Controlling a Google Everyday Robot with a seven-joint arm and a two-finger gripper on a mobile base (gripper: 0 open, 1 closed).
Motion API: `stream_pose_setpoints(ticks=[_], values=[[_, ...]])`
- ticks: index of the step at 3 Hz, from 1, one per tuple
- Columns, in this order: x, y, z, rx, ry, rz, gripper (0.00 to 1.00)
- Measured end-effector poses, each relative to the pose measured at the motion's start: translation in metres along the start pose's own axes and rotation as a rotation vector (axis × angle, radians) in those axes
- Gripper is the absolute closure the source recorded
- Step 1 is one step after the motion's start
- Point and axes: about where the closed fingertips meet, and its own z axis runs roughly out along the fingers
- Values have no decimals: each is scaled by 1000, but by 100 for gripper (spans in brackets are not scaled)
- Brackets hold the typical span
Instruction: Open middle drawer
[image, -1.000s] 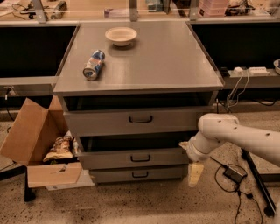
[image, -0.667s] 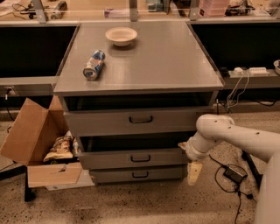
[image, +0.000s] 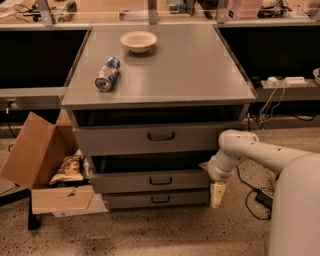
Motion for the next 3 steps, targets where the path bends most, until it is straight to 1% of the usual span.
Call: stream_pose_setpoints(ticks=[2, 3], values=[[-2, -23, 26, -34, -25, -25, 0], [-3, -26, 28, -37, -27, -28, 11]])
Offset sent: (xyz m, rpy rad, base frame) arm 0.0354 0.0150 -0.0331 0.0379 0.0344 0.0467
